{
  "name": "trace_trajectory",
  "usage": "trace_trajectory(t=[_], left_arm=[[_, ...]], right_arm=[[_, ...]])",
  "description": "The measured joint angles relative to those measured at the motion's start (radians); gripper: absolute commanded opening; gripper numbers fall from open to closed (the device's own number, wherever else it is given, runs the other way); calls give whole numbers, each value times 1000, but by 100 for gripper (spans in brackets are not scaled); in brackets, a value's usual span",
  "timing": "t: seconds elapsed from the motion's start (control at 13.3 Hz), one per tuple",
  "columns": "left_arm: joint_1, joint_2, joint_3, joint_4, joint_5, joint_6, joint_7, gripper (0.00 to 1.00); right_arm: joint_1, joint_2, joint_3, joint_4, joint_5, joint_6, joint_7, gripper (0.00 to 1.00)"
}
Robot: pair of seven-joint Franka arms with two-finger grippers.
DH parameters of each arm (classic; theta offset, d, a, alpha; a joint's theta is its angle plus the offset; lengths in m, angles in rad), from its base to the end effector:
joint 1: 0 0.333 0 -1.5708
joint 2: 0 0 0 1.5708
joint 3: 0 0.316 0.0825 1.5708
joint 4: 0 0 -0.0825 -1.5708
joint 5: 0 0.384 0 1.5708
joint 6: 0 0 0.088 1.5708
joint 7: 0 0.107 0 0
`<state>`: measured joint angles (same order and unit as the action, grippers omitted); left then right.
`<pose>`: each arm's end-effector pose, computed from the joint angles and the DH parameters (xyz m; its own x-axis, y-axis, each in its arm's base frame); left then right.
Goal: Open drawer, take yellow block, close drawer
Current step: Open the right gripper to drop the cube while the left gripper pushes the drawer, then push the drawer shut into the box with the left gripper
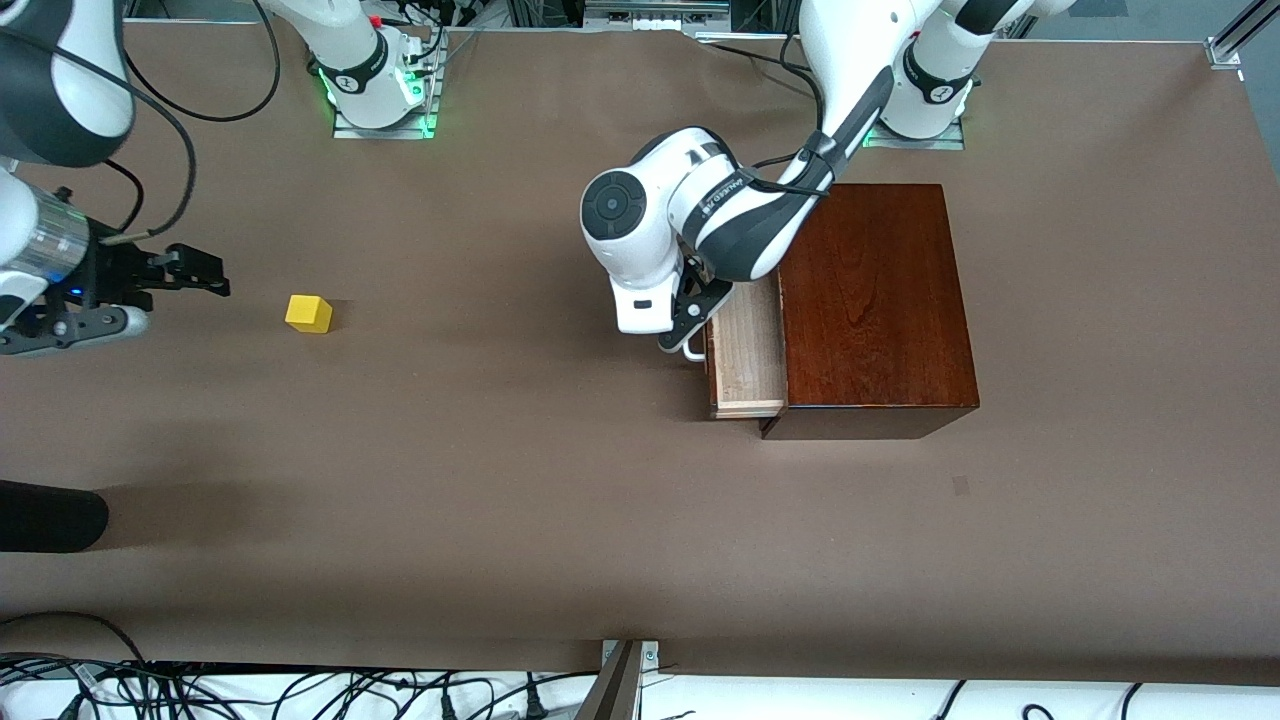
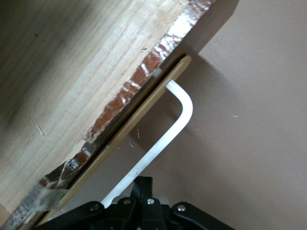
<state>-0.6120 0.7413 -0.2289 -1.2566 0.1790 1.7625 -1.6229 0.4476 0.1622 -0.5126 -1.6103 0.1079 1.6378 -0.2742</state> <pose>0.5191 -0.4983 0.3104 0.7193 0.6944 0.0215 0.6817 -0.6995 -0.2146 0.5947 -0.0088 0.5289 0.9750 0.1975 -0.1018 0.1925 -0.9797 -0.0566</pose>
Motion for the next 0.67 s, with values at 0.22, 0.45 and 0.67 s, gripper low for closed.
trace_trajectory(t=[0.22,0.45,0.67], left_arm=[[31,0,-9,0,-7,-4,50,0],[51,0,-15,0,-12,-5,94,0],[78,-1,-25,0,-37,-5,152,0]], right_arm=[[-103,-44,88,11,-26,-6,7,100],[-168,-87,165,11,-42,-18,96,100],[-220,-111,235,11,-49,-34,196,100]])
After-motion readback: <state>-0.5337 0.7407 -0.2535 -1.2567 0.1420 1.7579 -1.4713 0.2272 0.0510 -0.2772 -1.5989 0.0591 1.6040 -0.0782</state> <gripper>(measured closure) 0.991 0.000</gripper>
